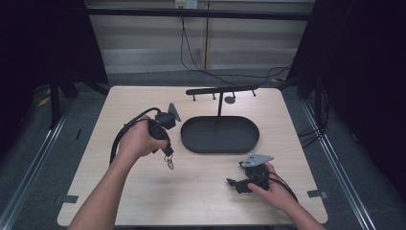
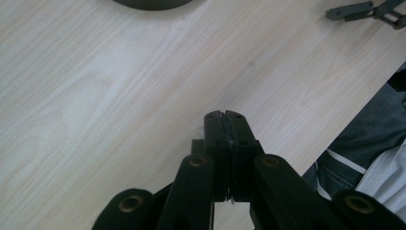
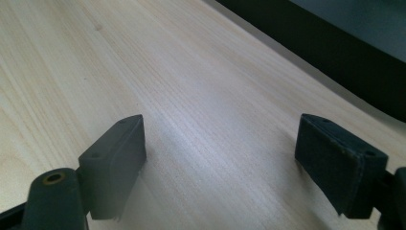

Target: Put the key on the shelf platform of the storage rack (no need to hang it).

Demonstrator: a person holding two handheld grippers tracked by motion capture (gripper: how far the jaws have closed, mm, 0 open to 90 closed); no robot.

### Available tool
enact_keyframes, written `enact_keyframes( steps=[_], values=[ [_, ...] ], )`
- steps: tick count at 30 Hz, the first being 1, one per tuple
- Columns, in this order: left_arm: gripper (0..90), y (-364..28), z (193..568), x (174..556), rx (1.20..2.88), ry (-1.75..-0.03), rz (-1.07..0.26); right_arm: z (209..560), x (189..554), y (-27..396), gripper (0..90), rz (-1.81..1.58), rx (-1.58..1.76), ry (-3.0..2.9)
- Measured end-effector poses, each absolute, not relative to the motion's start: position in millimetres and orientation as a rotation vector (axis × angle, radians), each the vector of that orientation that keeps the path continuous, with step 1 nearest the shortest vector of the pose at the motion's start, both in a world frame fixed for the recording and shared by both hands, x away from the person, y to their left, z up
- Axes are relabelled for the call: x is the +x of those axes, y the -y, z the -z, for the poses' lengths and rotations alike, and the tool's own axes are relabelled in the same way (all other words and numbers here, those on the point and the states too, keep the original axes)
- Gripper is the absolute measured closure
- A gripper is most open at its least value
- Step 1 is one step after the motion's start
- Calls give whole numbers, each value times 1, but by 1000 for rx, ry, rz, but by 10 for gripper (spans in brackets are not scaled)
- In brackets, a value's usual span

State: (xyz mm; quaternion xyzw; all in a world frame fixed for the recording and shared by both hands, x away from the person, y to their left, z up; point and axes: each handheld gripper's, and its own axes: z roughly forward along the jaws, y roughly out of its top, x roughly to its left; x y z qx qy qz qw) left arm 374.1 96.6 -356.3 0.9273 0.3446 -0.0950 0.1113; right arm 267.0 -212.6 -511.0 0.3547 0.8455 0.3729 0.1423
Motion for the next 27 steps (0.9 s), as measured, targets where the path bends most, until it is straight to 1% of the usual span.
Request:
enact_keyframes(
  steps=[9,27],
  values=[
    [892,-91,353,382,2711,-1008,292,511,267,213,174,-1076,1025,-2442],
    [891,-67,330,401,2705,-989,281,511,267,213,173,-1077,1025,-2442]
  ],
)
